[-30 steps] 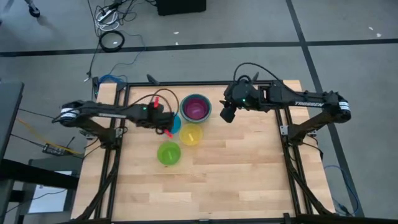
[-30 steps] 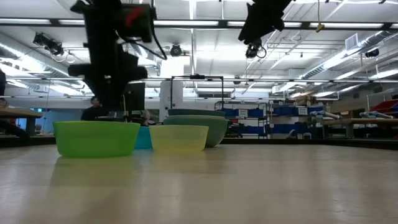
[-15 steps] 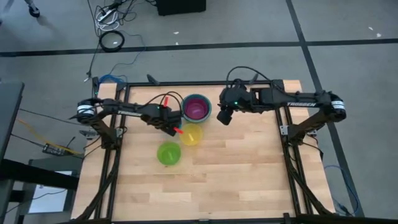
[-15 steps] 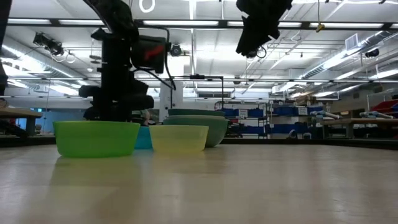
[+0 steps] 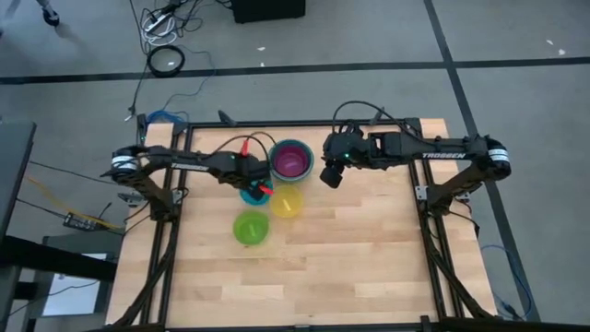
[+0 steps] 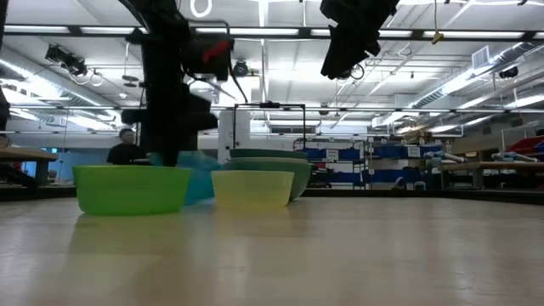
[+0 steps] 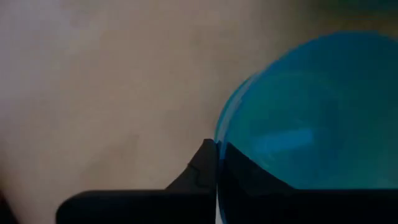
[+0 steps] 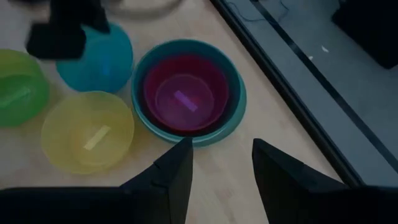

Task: Nest bowls inside each other
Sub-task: Stack the blue bowl on top of the violet bowl

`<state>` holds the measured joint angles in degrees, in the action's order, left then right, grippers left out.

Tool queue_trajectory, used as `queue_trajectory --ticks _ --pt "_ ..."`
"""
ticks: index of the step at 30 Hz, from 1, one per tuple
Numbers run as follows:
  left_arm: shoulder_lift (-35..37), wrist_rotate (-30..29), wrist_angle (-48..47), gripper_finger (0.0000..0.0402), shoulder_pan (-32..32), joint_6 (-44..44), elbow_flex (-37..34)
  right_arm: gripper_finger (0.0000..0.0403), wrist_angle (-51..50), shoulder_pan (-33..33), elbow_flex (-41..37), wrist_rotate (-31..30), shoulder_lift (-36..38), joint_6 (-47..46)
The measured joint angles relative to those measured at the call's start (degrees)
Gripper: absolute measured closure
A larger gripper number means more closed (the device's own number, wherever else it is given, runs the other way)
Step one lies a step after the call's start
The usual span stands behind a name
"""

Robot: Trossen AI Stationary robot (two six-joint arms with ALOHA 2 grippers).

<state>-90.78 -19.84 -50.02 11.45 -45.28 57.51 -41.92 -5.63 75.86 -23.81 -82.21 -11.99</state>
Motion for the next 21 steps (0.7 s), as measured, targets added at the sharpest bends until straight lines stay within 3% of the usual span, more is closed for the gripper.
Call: queue_trajectory --ticks 6,9,15,21 --pt "9.49 -4.13 -0.31 0.0398 -1.17 2.62 5.11 0.0250 -0.73 0.00 -0.01 -0.02 -0.02 -0.98" --pt "10.33 -5.23 1.03 0.0399 -1.08 6.25 8.09 0.0250 -0.72 0.00 0.00 -0.03 -0.02 -1.31" --pt "5.01 -4.70 8.66 0.0400 1.27 12.84 11.88 0.0250 -1.38 0.01 0.01 -0.04 -0.02 -2.81" --pt "-2.28 -4.17 10.20 0.0386 5.37 15.32 14.97 0.0250 -1.99 0.26 -0.01 -0.04 -0.02 -2.90"
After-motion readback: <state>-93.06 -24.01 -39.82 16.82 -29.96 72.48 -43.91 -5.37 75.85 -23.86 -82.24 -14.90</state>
